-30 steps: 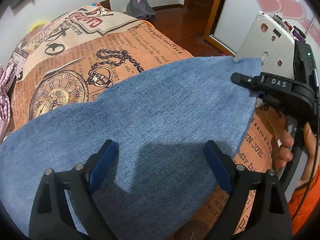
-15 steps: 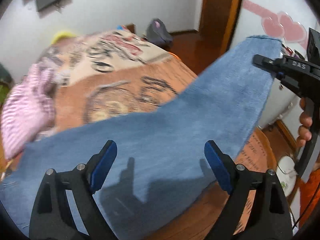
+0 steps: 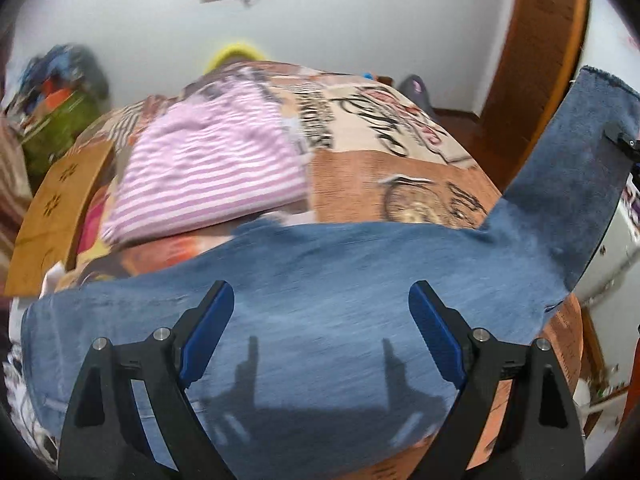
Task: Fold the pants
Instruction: 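Lift the hem with the right tool and fold the legs over toward the waistband, then lower the hem onto the jeans and open the right tool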
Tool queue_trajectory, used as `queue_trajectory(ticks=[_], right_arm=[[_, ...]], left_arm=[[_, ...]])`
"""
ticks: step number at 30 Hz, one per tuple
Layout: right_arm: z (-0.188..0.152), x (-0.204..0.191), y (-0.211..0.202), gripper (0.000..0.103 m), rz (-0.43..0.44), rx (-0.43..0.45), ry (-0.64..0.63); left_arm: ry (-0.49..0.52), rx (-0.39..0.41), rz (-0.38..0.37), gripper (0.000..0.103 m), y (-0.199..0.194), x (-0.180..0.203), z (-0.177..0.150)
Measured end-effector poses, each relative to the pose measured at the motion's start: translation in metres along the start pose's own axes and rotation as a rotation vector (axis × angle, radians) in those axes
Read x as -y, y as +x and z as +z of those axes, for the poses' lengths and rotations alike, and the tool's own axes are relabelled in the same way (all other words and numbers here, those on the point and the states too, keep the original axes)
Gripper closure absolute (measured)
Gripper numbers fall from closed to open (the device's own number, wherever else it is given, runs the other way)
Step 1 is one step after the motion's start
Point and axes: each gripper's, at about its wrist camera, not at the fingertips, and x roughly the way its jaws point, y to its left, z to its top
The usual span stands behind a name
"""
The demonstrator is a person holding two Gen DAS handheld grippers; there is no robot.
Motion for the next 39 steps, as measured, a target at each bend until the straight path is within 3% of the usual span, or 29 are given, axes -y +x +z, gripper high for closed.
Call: queue_trajectory(ticks=[6, 13, 21, 28, 33, 36, 39], right_arm=[[-0.005, -0.049, 0.015, 0.097, 0.044, -0.018, -0.079], [-0.031, -0.106, 0.044, 0.096, 0.091, -0.082, -0.171], [-0.112, -0.151, 0.094, 0.096, 0.153, -0.287, -0.258], [-0.186, -0.157, 0.128, 0.094, 0.144, -0.498, -0.358], [-0.198, -0.151, 0.13, 0.083, 0.158, -0.547, -0.364], [-0.195, -0.15, 0.125, 0.064, 0.208, -0.578, -0.355], [-0.192, -0.149, 0.112, 0.06, 0.239, -0.579, -0.371]], left_arm=[[-0.071, 0.027, 0.012, 0.013, -0.024, -0.051, -0.02], [-0.071, 0.053, 0.051, 0.013, -0.048, -0.085, -0.048], [-0.129, 0.051, 0.077, 0.013, -0.059, -0.118, -0.073], [-0.186, 0.044, 0.094, 0.013, -0.059, -0.136, -0.078], [-0.179, 0.047, 0.097, 0.013, -0.058, -0.13, -0.071], [-0.163, 0.054, 0.095, 0.013, -0.058, -0.12, -0.062], [-0.135, 0.073, 0.083, 0.013, -0.058, -0.104, -0.049]])
